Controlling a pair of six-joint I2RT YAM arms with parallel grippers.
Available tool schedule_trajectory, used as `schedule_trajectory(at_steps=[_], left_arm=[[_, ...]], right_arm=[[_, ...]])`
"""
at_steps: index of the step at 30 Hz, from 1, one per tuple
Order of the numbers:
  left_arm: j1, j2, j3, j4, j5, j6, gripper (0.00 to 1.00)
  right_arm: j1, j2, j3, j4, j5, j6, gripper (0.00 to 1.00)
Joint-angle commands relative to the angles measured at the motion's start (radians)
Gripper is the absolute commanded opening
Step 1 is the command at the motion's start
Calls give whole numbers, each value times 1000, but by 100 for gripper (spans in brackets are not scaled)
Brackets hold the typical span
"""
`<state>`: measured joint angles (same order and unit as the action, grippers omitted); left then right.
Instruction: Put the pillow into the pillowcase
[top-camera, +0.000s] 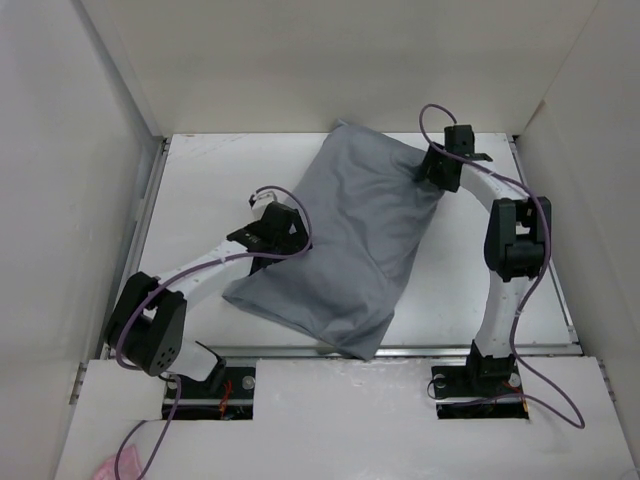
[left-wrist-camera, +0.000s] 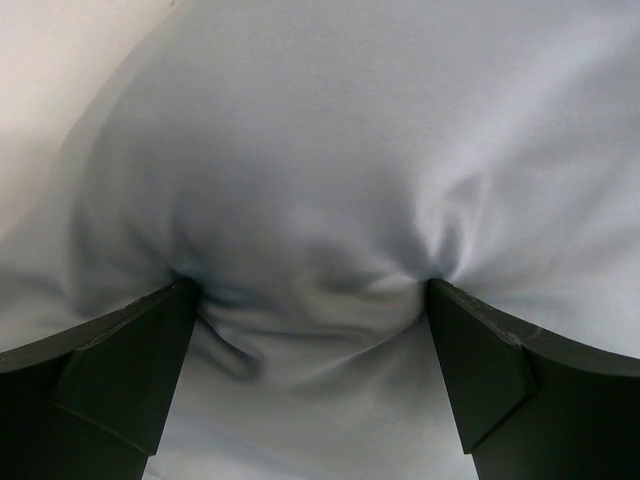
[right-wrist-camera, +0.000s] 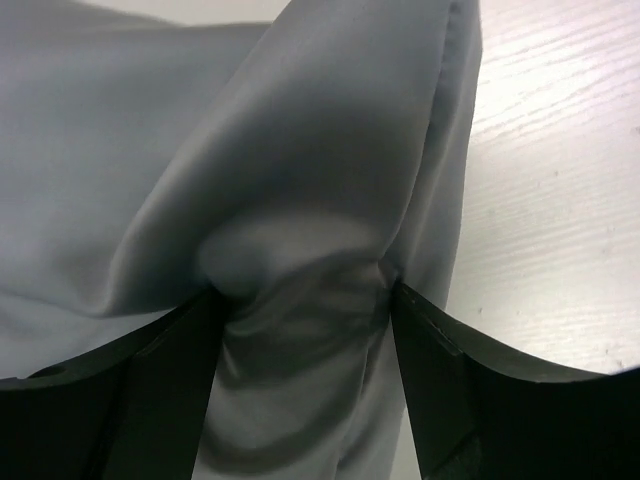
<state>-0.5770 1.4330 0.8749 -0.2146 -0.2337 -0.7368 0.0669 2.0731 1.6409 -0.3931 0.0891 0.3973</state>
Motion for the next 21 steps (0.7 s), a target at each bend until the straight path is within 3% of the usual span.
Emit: schedule_trajectory(at_steps=[1, 6, 12, 14, 17, 21], left_arm=[[12, 29, -82, -81, -16, -70, 100], [58, 52, -146, -138, -6, -119, 100], [58, -112, 90, -336, -169, -67, 100], [58, -153, 205, -388, -213, -26, 100], [58, -242, 306, -330, -274, 28, 100], [89, -313, 349, -158, -340, 112, 100]], right_arm=[[-82, 42, 80, 8, -3, 8, 71], [-145, 79, 132, -10, -23, -26, 71], [-145, -89, 145, 10, -38, -121, 80], [-145, -154, 134, 22, -81, -146, 87], [-145, -275, 99, 43, -150, -158, 100], [-145, -398, 64, 65, -187, -167, 100]])
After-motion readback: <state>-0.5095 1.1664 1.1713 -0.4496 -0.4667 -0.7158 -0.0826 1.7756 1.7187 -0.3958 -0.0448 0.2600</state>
